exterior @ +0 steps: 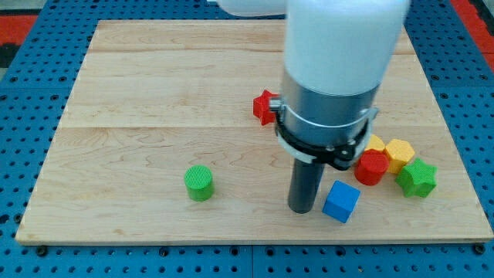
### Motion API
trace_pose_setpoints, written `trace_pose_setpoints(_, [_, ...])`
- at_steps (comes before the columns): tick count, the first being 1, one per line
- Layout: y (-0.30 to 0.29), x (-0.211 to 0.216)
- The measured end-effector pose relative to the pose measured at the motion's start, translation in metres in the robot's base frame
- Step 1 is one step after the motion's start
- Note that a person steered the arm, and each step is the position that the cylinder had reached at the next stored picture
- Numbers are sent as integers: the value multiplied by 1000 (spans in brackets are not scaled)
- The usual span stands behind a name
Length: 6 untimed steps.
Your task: Place the green circle diagonal bottom left to the red star
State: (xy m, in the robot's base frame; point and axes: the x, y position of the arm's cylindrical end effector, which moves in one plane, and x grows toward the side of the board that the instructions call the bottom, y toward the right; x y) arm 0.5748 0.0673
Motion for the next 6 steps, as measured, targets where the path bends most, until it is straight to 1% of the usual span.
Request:
trace_pose_setpoints(1, [-19,1])
trace_pose_setpoints(2, [-30,19])
trace_pose_setpoints(3, [1,33])
trace_pose_setpoints(4, [39,35])
trace_pose_setpoints(6, [53,35])
